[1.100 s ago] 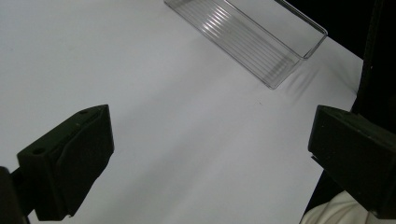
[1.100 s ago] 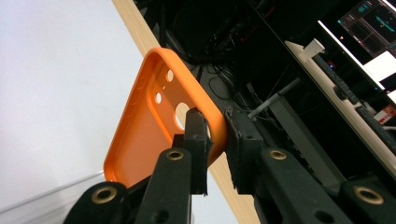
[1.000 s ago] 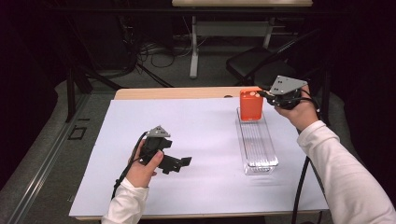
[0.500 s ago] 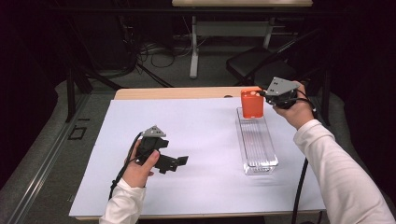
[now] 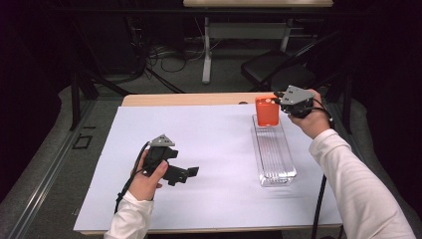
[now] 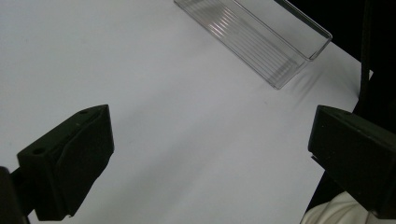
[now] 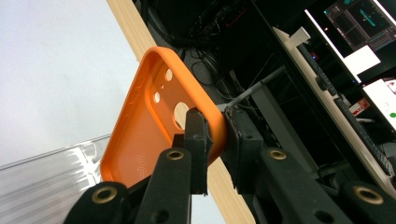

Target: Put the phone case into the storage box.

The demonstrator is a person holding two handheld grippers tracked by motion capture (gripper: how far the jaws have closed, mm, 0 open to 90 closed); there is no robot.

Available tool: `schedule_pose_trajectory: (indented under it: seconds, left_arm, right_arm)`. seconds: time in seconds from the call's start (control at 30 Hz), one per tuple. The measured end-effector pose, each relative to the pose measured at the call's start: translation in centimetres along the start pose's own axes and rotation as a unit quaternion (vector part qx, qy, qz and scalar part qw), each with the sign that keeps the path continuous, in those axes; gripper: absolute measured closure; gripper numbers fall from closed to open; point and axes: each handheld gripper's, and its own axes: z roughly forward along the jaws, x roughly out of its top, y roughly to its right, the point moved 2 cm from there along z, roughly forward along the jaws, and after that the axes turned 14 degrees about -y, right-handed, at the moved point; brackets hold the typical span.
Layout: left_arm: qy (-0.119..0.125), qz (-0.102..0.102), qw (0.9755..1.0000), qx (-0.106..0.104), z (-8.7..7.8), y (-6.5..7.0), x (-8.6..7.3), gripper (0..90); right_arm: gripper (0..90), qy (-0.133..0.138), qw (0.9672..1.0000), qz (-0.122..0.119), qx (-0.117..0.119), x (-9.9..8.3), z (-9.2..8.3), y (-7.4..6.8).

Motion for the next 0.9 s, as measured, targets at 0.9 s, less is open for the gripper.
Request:
schedule_pose_trajectory:
  seconds: [0.9]
  left_arm:
    - [0.001, -0.011, 0.9999, -0.002, 0.1, -0.7, -0.2, 0.5]
  right_arm:
    - [79.7, -0.002, 0.9997, -0.008, -0.023, -0.7, 3.2, -1.9]
